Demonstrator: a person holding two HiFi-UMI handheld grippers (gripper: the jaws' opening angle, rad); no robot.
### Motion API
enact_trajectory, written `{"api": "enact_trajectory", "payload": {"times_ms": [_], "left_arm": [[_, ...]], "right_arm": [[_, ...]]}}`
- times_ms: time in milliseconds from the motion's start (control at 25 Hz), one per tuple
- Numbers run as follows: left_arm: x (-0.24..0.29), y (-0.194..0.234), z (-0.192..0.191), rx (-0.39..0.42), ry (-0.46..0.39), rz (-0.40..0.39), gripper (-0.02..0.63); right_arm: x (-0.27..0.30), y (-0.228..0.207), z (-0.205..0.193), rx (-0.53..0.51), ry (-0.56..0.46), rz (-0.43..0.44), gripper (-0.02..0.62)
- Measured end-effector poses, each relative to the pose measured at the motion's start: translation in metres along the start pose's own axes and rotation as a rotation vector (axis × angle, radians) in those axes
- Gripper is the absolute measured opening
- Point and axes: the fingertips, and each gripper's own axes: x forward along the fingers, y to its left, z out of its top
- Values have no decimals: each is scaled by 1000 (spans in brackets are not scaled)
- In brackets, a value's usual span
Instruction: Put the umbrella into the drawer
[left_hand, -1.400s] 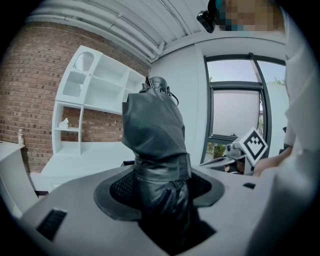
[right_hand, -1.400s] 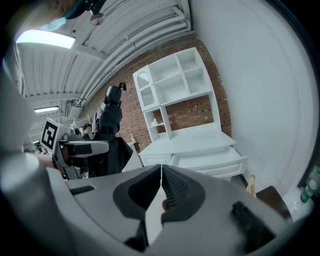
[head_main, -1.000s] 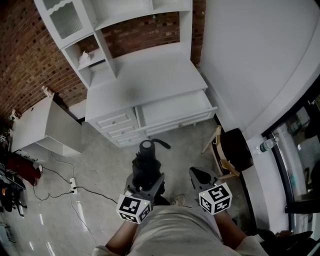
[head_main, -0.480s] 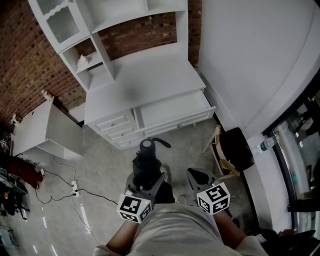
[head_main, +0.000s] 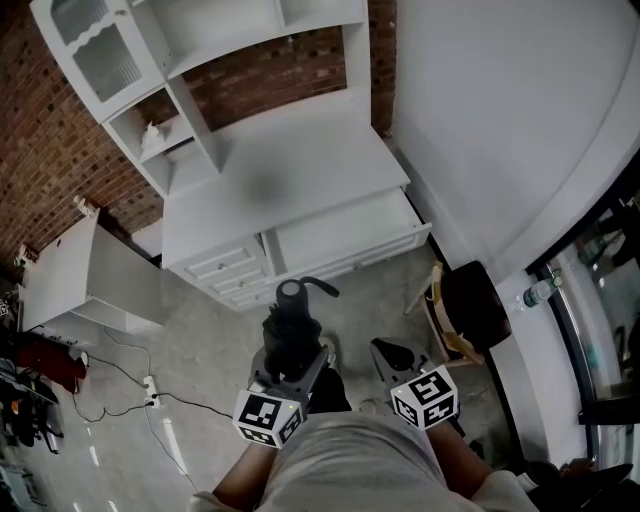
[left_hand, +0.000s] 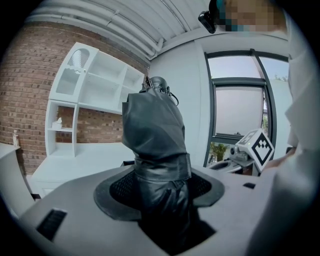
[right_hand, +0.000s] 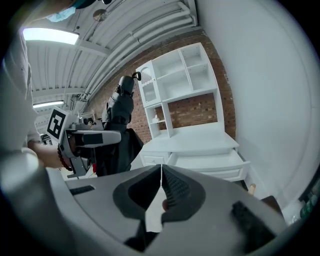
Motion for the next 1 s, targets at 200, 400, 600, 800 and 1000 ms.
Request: {"api": "enact_trajectory", "payload": {"times_ms": [200,400,600,800,1000], "left_arm": [[31,29,1,-13,19,-20,276],[67,59,14,-9,25,-45,276],[100,89,27,-3,29,-69,276],[124,122,37,3,40,-86,276],[147,161,42,-5,55,-103,276]], "right_arm": [[29,-19,10,4,20,-6,29],[64,-43,33,6,23,-22,29],[99,-62,57,0,29,-28,29],[136,-75,78,2,36,-35,29],[174,-85,100,-1,30,-46,29]]}}
